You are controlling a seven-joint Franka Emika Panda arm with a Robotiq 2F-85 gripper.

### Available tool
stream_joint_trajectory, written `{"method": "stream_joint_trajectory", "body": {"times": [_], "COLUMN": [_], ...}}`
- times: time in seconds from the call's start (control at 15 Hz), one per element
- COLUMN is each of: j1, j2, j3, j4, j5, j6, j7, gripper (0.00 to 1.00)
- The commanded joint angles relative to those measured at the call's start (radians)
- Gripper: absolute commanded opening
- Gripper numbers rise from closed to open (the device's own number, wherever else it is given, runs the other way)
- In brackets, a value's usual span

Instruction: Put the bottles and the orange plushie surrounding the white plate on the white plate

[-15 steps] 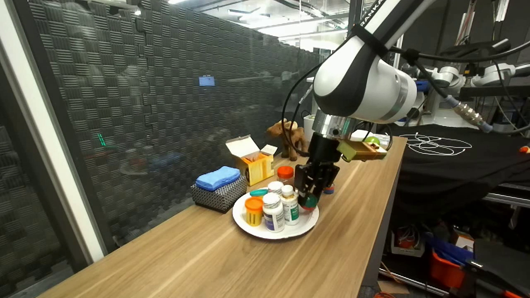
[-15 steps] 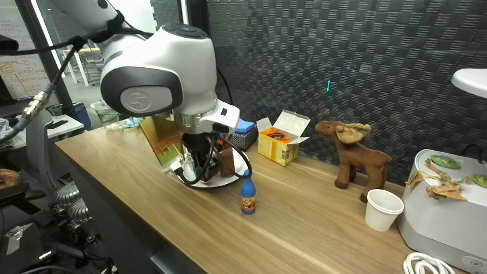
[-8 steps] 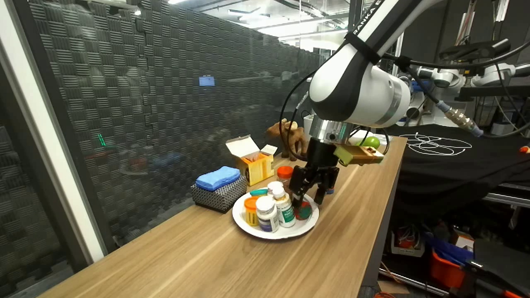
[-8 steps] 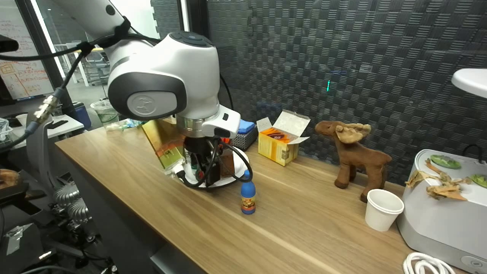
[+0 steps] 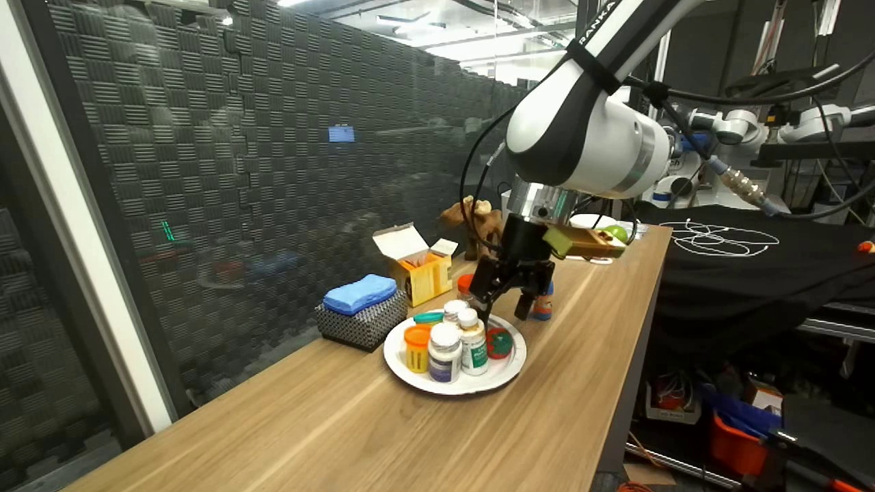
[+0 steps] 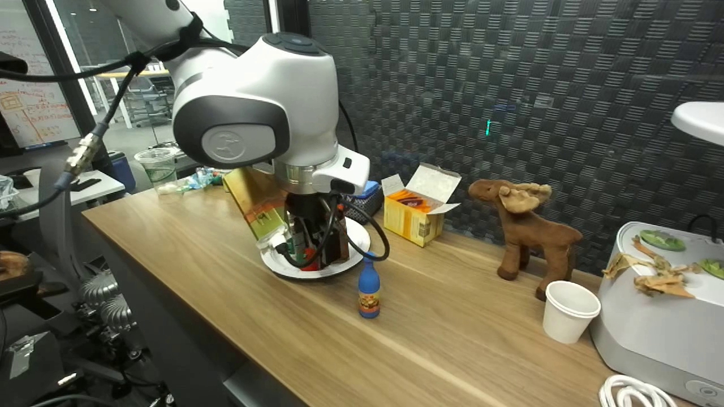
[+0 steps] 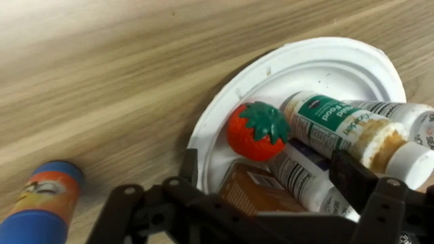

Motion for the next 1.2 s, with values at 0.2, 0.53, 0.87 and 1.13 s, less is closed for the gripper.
{"method": "stream_joint_trajectory", "body": {"times": [0.2, 0.53, 0.87, 1.13], "j1": [-0.038, -0.021, -0.002, 0.025], "j2": [-0.035, -0.072, -0.127, -0.135], "j3": [-0.007, -0.053, -0.104, -0.187], "j4": [0.046, 0.087, 0.105, 0.135], "j5": [0.000, -0.112, -0.337, -0.658], "j6": [-0.009, 0.011, -0.011, -0.067], "j7": [0.029, 0.097, 0.207, 0.490], "gripper": [1.00, 1.00, 1.00, 1.00]}}
